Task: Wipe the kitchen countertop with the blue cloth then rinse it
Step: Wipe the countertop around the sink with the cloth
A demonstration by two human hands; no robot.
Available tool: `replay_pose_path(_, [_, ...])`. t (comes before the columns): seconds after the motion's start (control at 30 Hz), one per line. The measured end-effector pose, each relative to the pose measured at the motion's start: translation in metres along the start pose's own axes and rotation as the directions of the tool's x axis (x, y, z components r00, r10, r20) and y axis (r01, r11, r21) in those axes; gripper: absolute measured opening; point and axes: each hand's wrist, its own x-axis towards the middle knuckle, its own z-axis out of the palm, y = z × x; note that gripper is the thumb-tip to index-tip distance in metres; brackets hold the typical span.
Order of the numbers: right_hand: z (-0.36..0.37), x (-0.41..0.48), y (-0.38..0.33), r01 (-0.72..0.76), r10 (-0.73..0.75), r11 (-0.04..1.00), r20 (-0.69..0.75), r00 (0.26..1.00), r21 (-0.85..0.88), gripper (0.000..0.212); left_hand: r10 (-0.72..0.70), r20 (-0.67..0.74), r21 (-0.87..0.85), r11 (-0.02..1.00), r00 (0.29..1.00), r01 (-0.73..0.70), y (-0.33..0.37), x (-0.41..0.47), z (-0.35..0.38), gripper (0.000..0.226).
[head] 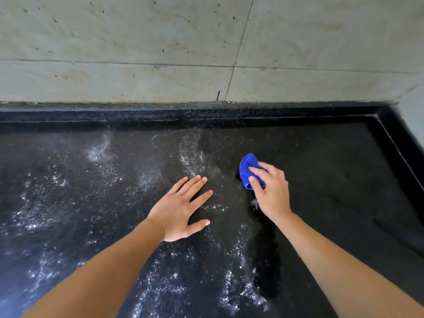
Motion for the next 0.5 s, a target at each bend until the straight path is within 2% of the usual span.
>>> replay_pose_path(0.07, [0.004,-0.041,-0.015,0.118,-0.118,0.993,0.056,0.991,0.000,0.029,-0.043,-0.006,-0.038,0.998,0.999,0.043,0.002,-0.004,-0.002,0.068])
replay_pose_path(0.13, [-0.004,-0.071,-0.027,0.182,-0.191,0.981,0.208,0.959,0.061,0.028,-0.088,-0.038,-0.078,0.993,0.995,0.085,0.004,-0.012,-0.007,0.061])
replay_pose_path(0.17, [-0.013,-0.077,-0.033,0.165,-0.202,0.976,0.318,0.926,0.140,0.026,-0.105,-0.051,-0.093,0.991,0.993,0.100,0.005,-0.018,-0.010,0.057])
replay_pose_path(0.23, [-0.032,-0.068,-0.045,-0.017,-0.159,0.949,0.523,0.837,0.316,0.030,-0.133,-0.073,-0.107,0.986,0.988,0.125,0.006,-0.037,-0.016,0.053])
replay_pose_path(0.27, [-0.040,-0.054,-0.048,-0.085,-0.121,0.933,0.529,0.840,0.349,0.033,-0.143,-0.079,-0.108,0.985,0.987,0.134,0.006,-0.049,-0.018,0.052])
replay_pose_path(0.33, [-0.046,-0.008,-0.038,-0.148,0.036,0.932,0.320,0.947,0.332,0.037,-0.164,-0.082,-0.107,0.982,0.983,0.155,0.004,-0.075,-0.018,0.051])
replay_pose_path(0.37, [-0.044,0.016,-0.031,-0.189,0.137,0.938,0.191,0.972,0.290,0.038,-0.181,-0.083,-0.107,0.979,0.980,0.172,0.003,-0.089,-0.016,0.051])
replay_pose_path(0.43, [-0.029,0.047,-0.025,-0.325,0.319,0.934,0.068,0.945,0.149,0.042,-0.209,-0.078,-0.094,0.975,0.975,0.202,0.003,-0.111,-0.009,0.053])
replay_pose_path(0.47, [-0.014,0.050,-0.025,-0.372,0.371,0.927,0.027,0.928,0.047,0.044,-0.220,-0.061,-0.086,0.973,0.974,0.214,0.003,-0.118,-0.005,0.055])
replay_pose_path(0.5, [0.003,0.045,-0.031,-0.355,0.354,0.933,-0.028,0.935,-0.056,0.044,-0.230,-0.047,-0.081,0.971,0.972,0.226,0.003,-0.123,-0.002,0.056])
